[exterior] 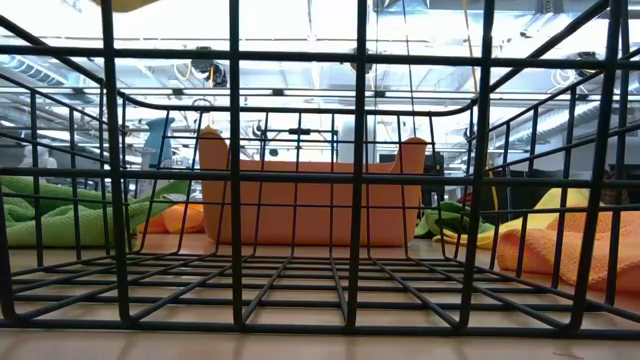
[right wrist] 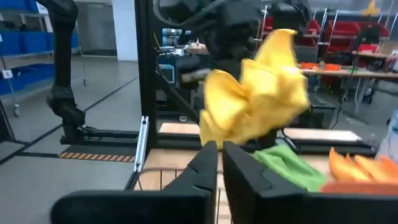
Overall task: Sort microfiber towel by color & place in baskets
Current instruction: Put the left yellow microfiber cloth into the black wire basket, then put the yellow microfiber cloth into the black wire basket
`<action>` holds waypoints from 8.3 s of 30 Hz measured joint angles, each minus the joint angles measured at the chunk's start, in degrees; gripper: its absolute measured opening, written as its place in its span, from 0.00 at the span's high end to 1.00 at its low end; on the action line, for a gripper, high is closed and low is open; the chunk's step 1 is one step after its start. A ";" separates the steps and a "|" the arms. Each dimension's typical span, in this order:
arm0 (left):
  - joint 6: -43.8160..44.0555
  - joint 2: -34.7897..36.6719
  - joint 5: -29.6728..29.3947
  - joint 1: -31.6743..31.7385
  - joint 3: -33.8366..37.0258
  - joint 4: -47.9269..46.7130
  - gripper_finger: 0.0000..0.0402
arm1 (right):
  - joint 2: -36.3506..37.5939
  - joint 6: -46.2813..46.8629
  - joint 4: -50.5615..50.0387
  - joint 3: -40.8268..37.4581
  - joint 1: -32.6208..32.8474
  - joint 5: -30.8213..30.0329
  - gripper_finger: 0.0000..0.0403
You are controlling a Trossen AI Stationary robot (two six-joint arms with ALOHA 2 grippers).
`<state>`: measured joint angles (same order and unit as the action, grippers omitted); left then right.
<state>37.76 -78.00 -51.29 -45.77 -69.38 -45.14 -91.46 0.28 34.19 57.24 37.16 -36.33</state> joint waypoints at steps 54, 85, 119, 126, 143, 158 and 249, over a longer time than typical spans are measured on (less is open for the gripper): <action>-21.96 -8.17 6.63 4.87 0.00 22.26 0.91 | -13.44 0.54 -38.36 27.88 -8.30 4.95 0.97; -10.94 -8.12 -0.14 -5.40 0.02 12.77 0.36 | -4.96 8.70 -57.55 27.84 -3.17 4.75 0.98; 11.47 -8.12 -7.36 -1.82 0.02 -7.24 0.36 | -8.80 20.61 -67.86 27.84 -1.72 16.50 0.95; 11.45 -8.12 -6.47 -1.82 0.02 -6.76 0.36 | -15.26 20.24 -65.56 27.84 -4.82 22.22 0.95; 11.45 -8.12 -5.31 -1.88 0.02 -5.00 0.36 | -20.09 22.28 -63.47 27.46 -7.53 30.50 0.91; 11.45 -8.12 -3.80 -1.88 0.07 -4.25 0.36 | -19.65 23.98 -65.46 26.13 -7.56 26.89 0.65; 2.29 -8.12 -2.88 -1.80 2.80 8.23 0.36 | 7.57 47.93 -80.82 -10.83 -9.26 6.28 0.50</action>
<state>40.05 -86.13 -54.17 -47.58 -66.59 -36.91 -83.89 48.21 -46.63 46.40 27.90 -30.04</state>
